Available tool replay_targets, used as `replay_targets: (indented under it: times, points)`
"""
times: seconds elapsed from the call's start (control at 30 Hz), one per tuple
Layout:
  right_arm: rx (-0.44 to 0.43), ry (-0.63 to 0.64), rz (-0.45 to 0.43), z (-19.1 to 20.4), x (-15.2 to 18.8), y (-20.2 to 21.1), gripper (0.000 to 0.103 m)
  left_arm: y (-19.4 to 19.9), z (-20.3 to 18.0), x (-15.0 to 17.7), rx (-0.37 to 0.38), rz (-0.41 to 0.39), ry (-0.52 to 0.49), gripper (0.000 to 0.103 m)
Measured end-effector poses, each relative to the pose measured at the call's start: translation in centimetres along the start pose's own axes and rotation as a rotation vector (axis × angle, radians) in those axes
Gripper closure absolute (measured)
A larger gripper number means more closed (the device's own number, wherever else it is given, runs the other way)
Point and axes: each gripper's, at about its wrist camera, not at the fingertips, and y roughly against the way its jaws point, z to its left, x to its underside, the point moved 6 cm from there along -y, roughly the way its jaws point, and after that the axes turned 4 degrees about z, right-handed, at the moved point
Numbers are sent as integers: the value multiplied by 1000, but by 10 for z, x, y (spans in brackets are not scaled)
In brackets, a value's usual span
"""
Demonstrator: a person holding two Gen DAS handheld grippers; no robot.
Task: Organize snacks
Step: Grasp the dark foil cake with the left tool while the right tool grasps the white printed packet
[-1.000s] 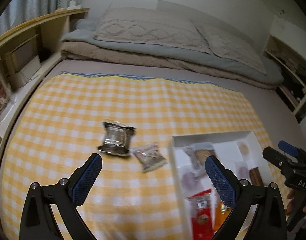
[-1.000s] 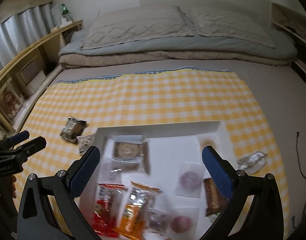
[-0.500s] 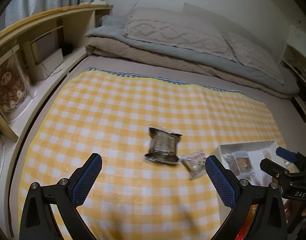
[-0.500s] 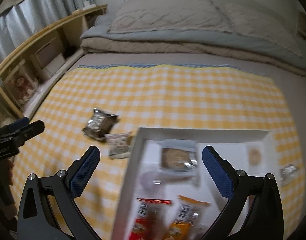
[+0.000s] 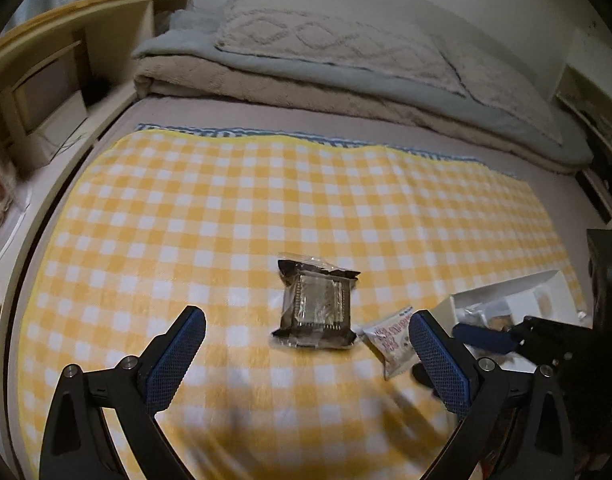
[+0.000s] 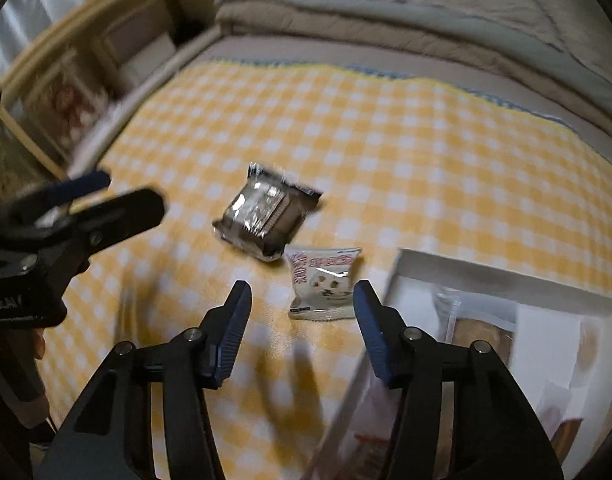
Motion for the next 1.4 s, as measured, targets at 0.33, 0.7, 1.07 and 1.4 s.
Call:
replay_targets:
  times: [0.33, 0.7, 1.07, 1.4]
  points:
    - [94, 103, 32, -5, -4, -45, 49, -69, 0, -15, -17, 93, -4, 3]
    - [54, 152, 29, -10, 6, -46, 92, -121, -3, -16, -16, 182, 6, 22]
    - [-61, -19, 55, -14, 7, -35, 92, -124, 1, -16, -71, 179, -11, 51]
    - [-26, -208, 88, -13, -7, -46, 55, -90, 73, 9, -162, 197, 130, 51]
